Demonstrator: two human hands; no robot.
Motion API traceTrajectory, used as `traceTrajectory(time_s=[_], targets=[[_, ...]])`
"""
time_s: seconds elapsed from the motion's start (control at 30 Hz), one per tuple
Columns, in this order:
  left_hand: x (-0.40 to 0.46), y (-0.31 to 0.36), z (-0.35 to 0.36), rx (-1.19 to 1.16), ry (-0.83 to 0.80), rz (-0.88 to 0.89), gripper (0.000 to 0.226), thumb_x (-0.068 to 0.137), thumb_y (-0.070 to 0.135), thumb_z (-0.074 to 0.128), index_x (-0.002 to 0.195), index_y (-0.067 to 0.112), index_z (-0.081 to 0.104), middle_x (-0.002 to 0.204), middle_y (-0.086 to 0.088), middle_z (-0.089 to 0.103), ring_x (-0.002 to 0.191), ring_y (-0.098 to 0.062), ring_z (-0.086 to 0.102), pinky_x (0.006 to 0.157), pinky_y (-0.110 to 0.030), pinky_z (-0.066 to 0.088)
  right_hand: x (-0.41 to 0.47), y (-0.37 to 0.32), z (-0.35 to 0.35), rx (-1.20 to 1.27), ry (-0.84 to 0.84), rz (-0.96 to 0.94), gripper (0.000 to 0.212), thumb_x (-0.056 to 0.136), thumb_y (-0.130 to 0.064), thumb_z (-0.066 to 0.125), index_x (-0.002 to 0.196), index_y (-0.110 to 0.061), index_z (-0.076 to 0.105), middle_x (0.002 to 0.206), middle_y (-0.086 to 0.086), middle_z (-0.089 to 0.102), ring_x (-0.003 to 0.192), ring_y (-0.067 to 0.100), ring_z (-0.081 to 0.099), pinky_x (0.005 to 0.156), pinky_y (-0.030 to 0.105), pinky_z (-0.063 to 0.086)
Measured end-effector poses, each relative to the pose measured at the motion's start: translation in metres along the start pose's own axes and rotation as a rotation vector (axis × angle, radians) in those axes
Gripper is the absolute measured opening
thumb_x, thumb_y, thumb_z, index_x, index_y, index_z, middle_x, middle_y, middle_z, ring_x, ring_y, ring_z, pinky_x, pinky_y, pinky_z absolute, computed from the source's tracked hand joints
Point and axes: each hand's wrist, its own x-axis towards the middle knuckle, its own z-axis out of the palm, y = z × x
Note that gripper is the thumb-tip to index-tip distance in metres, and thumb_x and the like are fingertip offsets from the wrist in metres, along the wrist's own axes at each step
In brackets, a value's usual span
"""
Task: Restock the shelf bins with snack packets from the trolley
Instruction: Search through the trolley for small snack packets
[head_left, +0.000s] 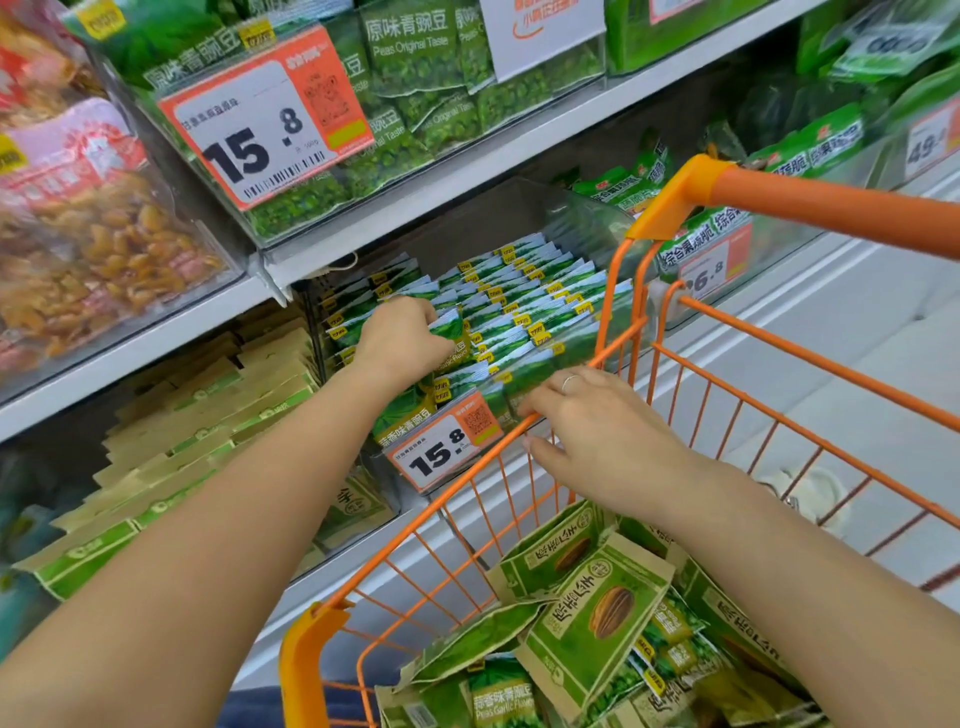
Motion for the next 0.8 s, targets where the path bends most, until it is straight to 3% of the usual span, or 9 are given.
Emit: traceTrajectory(time_s=[0.07,0.1,0.17,0.23,0.33,0.47,0.6,0.7,0.8], targets=[[0.002,-0.001,-0.001,-0.034,-0.024,-0.018,0.020,0.083,0.022,0.067,0.074,0.010,0.054,0.073,-0.019,0.047,0.063,-0.030,0.046,0.055,-0.035,0.033,0.000,0.000,0.000,0.005,0.000,0.003,0.037,0.098,-0.039,0.043,0.130,-0.022,0.051,0.125,0.000,0.051,0.126,0.019,0.038,0.107,0.030,0.023],[0.004,-0.002,-0.001,-0.054,-0.038,-0.025,0.022,0.086,0.022,0.067,0.098,0.004,0.064,0.097,-0.024,0.059,0.082,-0.034,0.058,0.065,-0.038,0.044,0.000,0.000,0.000,0.004,-0.001,0.005,0.036,0.098,-0.039,0.043,0.129,-0.022,0.051,0.125,-0.001,0.051,0.126,0.019,0.038,0.107,0.030,0.023],[0.008,-0.005,-0.002,-0.091,-0.061,-0.048,0.053,0.089,0.025,0.067,0.133,0.001,0.051,0.134,-0.017,0.054,0.117,-0.032,0.055,0.090,-0.037,0.046,0.000,0.000,0.000,-0.003,-0.001,0.006,0.037,0.098,-0.039,0.043,0.130,-0.023,0.050,0.125,-0.001,0.052,0.125,0.019,0.038,0.107,0.030,0.024],[0.011,-0.009,0.000,-0.103,-0.045,-0.042,0.061,0.089,0.031,0.067,0.139,0.003,0.046,0.143,-0.013,0.048,0.128,-0.030,0.048,0.101,-0.038,0.042,0.000,0.000,0.001,-0.008,-0.006,0.007,0.037,0.098,-0.039,0.043,0.131,-0.023,0.050,0.126,-0.001,0.052,0.125,0.019,0.038,0.106,0.030,0.024],[0.014,-0.016,0.003,-0.055,-0.044,-0.024,0.065,0.086,0.043,0.068,0.138,0.009,0.048,0.142,-0.010,0.050,0.130,-0.030,0.046,0.106,-0.044,0.040,0.001,0.000,0.000,-0.016,-0.012,0.007,0.038,0.098,-0.039,0.042,0.132,-0.023,0.049,0.127,-0.001,0.051,0.126,0.019,0.038,0.106,0.031,0.024],[0.015,-0.016,0.003,0.124,-0.061,-0.009,0.059,0.082,0.052,0.068,0.127,0.017,0.053,0.129,-0.008,0.057,0.120,-0.032,0.051,0.100,-0.047,0.043,0.001,0.001,0.001,-0.020,-0.019,0.000,0.038,0.098,-0.039,0.042,0.132,-0.024,0.048,0.127,0.000,0.051,0.126,0.019,0.038,0.107,0.031,0.024],[0.010,-0.008,-0.004,0.069,0.015,-0.020,0.067,0.076,0.052,0.074,0.127,0.018,0.047,0.131,-0.011,0.051,0.121,-0.033,0.048,0.098,-0.046,0.043,0.001,0.002,-0.007,0.007,-0.059,0.008,0.038,0.098,-0.040,0.044,0.133,-0.025,0.051,0.129,0.000,0.051,0.127,0.020,0.039,0.107,0.033,0.027],[-0.023,0.000,-0.010,-0.010,0.239,0.180,0.055,0.088,0.042,0.063,0.133,0.017,0.047,0.134,-0.009,0.050,0.125,-0.030,0.044,0.101,-0.041,0.036,0.000,0.001,-0.019,0.077,0.005,0.033,0.029,0.097,-0.037,0.047,0.119,-0.023,0.061,0.116,0.002,0.060,0.111,0.022,0.052,0.092,0.038,0.045],[-0.088,0.012,-0.008,-0.184,0.372,0.496,0.029,0.092,0.026,0.055,0.119,0.016,0.059,0.116,-0.002,0.061,0.109,-0.019,0.054,0.091,-0.031,0.038,-0.001,0.003,-0.028,0.136,-0.032,0.100,0.025,0.096,-0.037,0.050,0.088,-0.020,0.066,0.083,0.002,0.070,0.080,0.021,0.063,0.070,0.035,0.052]])
